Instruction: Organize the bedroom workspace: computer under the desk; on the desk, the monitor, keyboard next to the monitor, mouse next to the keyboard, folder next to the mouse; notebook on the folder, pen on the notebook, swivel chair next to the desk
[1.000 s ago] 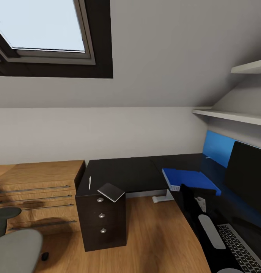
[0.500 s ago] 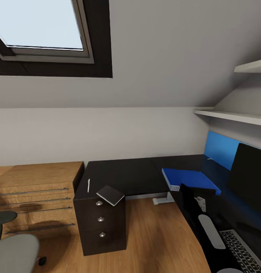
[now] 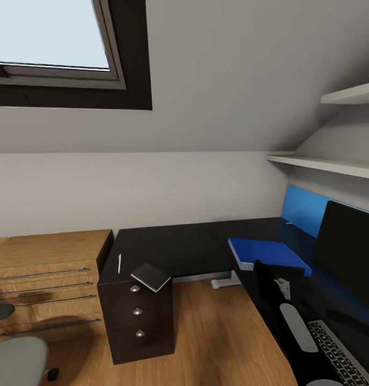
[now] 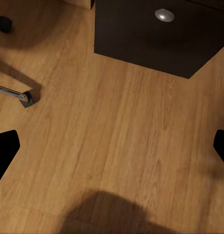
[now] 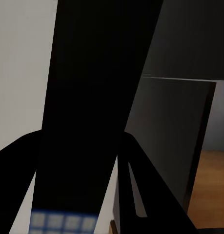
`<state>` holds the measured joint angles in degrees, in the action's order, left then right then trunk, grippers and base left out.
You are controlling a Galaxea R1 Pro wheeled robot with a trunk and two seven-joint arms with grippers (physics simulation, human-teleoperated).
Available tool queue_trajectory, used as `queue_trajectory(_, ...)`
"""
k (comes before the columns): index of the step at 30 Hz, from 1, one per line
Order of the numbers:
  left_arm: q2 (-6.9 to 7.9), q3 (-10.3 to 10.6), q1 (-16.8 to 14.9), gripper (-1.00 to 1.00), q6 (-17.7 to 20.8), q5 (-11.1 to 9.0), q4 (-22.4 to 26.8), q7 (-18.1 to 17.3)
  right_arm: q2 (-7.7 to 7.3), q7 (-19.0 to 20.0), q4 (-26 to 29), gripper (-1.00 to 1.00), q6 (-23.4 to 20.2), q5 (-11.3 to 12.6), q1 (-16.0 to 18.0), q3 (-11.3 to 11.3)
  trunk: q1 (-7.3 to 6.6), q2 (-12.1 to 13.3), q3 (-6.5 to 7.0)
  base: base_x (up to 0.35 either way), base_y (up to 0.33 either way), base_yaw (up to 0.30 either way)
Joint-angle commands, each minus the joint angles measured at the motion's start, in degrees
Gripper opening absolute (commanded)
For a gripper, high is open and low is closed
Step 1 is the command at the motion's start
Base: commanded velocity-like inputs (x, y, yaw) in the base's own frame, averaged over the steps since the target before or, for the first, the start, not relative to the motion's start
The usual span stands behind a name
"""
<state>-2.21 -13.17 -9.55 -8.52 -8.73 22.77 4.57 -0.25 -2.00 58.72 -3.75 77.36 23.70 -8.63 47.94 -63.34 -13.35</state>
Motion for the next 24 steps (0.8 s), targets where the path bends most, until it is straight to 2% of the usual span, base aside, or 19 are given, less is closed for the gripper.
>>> queue_trajectory(1,-0.01,0.1,0.0,1.0,-0.2,-0.6,0.0,0.1,0.0,-0.2,0.1,-1.0,-0.3,0.4,0.0,-0.1,0.0,-0.1,-0.07,0.0,0.0,-0.053)
queue_trajectory(17,0.22,0.2,0.0,1.0,-0.2,-0.8,0.2,0.4,-0.01,-0.4,0.0,-1.0,-0.3,0.3,0.0,0.0,0.0,-0.1,-0.07,0.0,0.0,-0.006)
queue_trajectory(24,0.13,0.1,0.0,1.0,-0.2,-0.9,0.3,0.6,-0.01,-2.5,0.1,-1.0,-0.1,0.0,0.0,0.1,0.0,-0.1,-0.07,0.0,0.0,0.0)
